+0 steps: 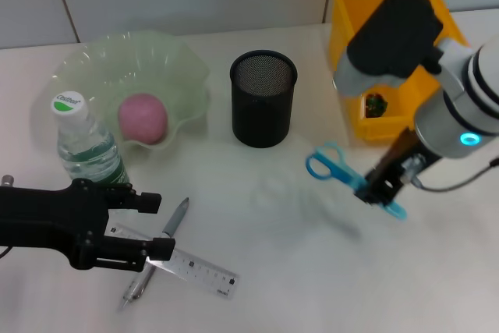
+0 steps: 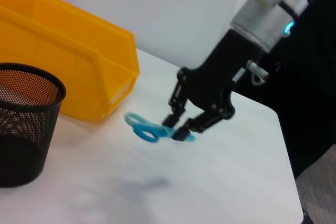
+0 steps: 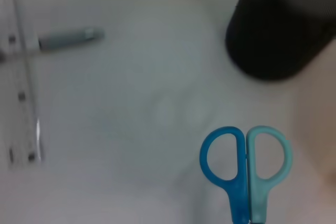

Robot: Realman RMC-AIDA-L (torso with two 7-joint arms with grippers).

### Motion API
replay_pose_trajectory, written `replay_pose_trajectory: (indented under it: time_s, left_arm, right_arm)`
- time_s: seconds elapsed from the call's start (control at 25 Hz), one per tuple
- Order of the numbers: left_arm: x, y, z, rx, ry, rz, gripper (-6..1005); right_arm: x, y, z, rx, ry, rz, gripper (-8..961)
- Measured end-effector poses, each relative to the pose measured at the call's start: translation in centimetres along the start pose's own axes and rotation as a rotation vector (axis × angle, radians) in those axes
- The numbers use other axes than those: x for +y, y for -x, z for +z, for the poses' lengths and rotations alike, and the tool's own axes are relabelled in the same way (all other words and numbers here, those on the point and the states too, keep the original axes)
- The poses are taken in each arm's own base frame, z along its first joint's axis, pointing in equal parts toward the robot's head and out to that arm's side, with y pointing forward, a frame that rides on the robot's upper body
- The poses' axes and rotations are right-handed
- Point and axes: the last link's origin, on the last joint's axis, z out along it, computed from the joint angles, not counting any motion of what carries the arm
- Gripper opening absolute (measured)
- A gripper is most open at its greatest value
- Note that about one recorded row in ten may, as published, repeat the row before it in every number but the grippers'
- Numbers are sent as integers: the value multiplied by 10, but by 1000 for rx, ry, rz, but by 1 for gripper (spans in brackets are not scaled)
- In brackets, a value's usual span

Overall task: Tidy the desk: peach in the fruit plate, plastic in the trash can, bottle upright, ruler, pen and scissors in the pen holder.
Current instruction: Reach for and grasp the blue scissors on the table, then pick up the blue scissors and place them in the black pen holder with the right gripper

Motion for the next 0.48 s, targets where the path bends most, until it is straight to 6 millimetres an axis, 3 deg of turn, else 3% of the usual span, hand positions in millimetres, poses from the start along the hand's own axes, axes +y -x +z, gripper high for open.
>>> replay_pose_trajectory:
  time_s: [0.48]
  left_arm:
    - [-1, -3, 2, 0, 3, 6, 781]
  right_arm:
    - [-16, 38, -8, -312, -80, -18, 218]
